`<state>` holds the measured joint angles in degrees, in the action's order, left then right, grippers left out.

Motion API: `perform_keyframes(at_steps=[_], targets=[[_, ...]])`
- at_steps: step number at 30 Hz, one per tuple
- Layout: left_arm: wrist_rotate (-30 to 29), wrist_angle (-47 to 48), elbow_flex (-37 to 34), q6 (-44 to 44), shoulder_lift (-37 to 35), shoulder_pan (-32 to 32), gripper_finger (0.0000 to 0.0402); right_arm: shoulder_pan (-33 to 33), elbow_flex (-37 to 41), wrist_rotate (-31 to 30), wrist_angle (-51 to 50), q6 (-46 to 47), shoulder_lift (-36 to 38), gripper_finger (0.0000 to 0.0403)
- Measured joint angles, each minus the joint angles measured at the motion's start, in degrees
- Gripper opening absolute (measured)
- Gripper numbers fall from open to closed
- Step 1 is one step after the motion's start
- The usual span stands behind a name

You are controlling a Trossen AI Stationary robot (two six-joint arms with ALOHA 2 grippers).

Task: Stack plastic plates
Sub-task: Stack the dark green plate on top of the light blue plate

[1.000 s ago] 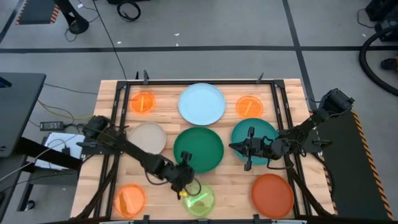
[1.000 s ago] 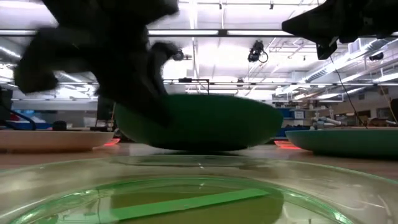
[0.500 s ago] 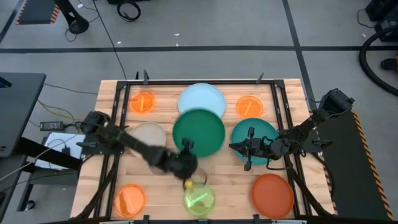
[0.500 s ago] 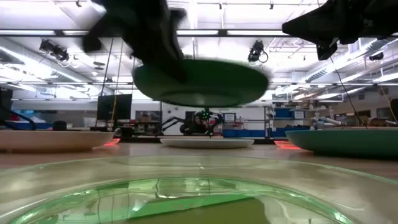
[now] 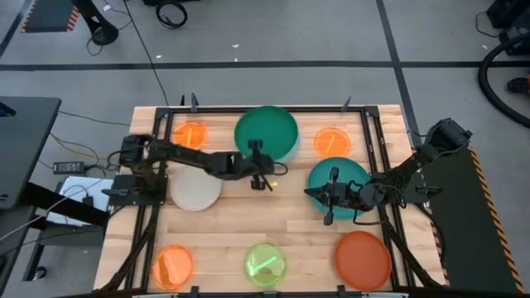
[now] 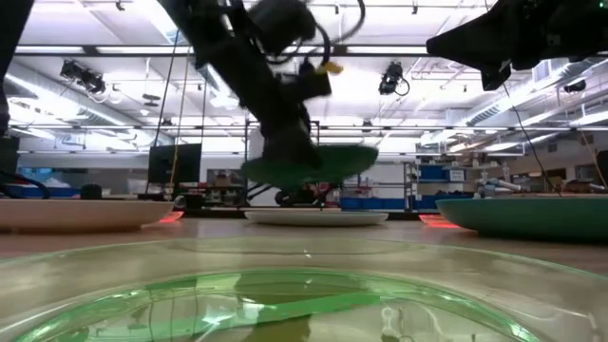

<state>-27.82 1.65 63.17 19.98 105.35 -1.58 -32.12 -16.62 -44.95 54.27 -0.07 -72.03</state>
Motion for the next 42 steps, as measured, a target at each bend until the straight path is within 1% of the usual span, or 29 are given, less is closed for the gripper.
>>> perform_keyframes(at_steps=[4,9,16,22,39,42], targets=[[5.8,-5.2,0.1,2.5,3.6,-2.6,0.0016,0.0,0.0,0.0,-0.2,0.1,0.0,0.001],[5.7,-5.2,-0.1,4.2,6.2,-3.5,0.0016,0.0,0.0,0.0,-0.4,0.3,0.0,0.001],[5.8,-5.8,0.1,3.0,6.2,-3.8,0.0017,0.0,0.0,0.0,-0.4,0.3,0.0,0.001],[9.4,-5.8,0.1,1.8,6.2,-4.5,0.0018,0.0,0.0,0.1,-0.4,0.3,0.0,0.001],[9.4,-6.1,0.1,1.7,6.2,-4.8,0.0021,0.0,0.0,0.2,-0.4,0.3,0.0,0.001],[9.4,-6.1,0.1,1.7,6.2,-4.8,0.0028,0.0,0.0,0.2,-0.4,0.3,0.0,0.001]])
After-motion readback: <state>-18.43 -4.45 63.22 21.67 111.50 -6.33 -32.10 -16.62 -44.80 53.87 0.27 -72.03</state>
